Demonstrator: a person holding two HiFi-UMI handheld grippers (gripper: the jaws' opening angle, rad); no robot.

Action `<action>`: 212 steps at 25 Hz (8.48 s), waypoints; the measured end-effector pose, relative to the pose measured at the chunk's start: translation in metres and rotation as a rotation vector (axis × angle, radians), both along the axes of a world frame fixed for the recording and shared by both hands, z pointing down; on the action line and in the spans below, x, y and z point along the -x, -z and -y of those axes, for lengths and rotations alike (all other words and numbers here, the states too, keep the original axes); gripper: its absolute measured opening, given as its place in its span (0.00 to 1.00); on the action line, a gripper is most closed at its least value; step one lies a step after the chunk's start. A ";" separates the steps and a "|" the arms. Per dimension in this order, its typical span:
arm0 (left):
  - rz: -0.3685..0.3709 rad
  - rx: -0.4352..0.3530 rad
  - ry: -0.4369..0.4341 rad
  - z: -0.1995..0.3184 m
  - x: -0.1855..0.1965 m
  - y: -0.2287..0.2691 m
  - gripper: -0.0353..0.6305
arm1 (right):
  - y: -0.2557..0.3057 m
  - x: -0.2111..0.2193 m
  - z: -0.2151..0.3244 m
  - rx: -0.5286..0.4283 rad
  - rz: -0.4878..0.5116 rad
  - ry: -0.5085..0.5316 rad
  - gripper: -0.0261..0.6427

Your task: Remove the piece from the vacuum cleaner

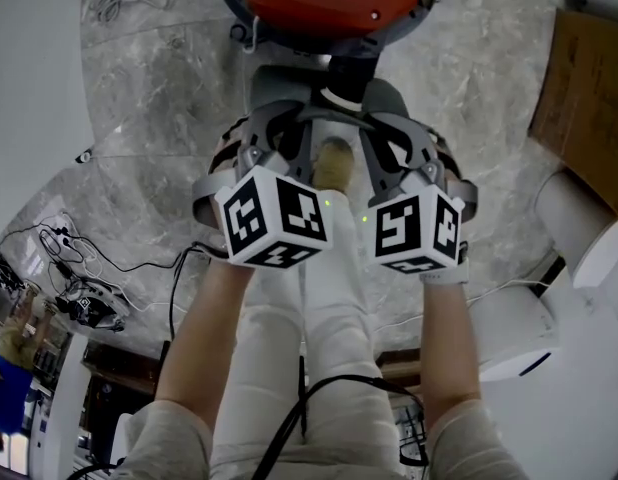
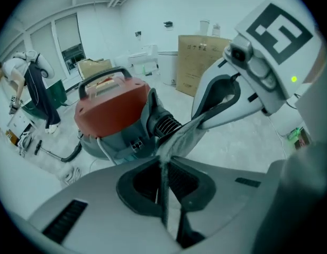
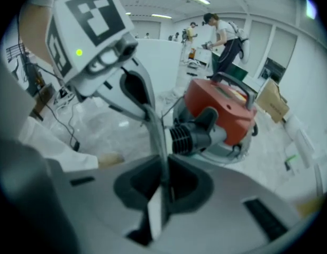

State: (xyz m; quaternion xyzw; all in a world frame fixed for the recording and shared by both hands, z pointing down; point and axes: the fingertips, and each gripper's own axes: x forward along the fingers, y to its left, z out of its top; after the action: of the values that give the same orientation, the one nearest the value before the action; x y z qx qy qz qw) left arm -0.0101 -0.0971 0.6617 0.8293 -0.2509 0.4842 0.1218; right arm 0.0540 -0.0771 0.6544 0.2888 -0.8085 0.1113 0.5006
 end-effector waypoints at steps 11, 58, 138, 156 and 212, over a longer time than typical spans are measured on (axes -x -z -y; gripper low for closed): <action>-0.025 -0.021 -0.050 -0.011 -0.030 0.022 0.11 | -0.040 -0.011 -0.002 0.153 0.202 -0.275 0.09; -0.231 0.254 0.304 -0.010 0.005 -0.008 0.11 | -0.010 0.000 -0.009 0.023 -0.115 0.043 0.09; -0.303 0.183 0.090 -0.093 0.020 0.271 0.11 | 0.288 0.017 -0.091 0.054 0.290 -0.035 0.09; -0.331 0.134 0.070 -0.103 0.026 0.375 0.11 | 0.381 0.021 -0.102 0.051 0.353 0.033 0.09; -0.415 0.310 0.090 -0.103 0.041 0.421 0.11 | 0.432 0.037 -0.102 0.120 0.352 0.036 0.09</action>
State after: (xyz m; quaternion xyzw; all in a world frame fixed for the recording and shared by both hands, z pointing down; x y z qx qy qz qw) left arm -0.0506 0.0058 0.2402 0.8704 -0.1801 0.3303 0.3175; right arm 0.0170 0.0253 0.2224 0.2198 -0.8807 0.1991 0.3695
